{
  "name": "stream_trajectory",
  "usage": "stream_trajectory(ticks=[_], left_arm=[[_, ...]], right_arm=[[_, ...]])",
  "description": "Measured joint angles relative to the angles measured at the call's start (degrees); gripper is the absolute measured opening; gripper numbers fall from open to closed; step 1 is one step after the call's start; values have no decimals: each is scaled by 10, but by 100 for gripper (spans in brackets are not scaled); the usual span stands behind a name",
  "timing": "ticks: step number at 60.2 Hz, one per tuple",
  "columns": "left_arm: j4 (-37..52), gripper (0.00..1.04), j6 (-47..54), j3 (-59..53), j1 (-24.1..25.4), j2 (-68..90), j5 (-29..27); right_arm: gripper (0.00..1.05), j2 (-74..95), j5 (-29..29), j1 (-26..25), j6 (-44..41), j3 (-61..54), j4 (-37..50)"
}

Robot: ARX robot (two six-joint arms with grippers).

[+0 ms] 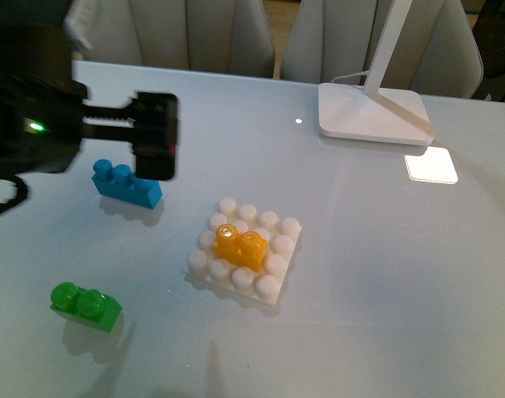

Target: Insert yellow block into base center

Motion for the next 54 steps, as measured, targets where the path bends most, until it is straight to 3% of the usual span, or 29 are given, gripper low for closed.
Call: stream_trajectory(ticks=[5,7,11,14,27,54], left_arm=[[-2,97,7,-24,59,-50,40],[81,92,28,-56,87,-58,16],[327,74,56,-156,139,-71,-15],[409,61,65,-196,143,-102,-12],[362,2,74,-286,141,-258,-7],[200,3,77,-340,141,-476,-7]], right_arm=[[96,0,0,0,0,0,0],[96,0,0,0,0,0,0],[96,0,1,0,0,0,0],[96,0,-1,0,0,0,0],[96,0,-1,0,0,0,0],[96,0,-1,0,0,0,0]])
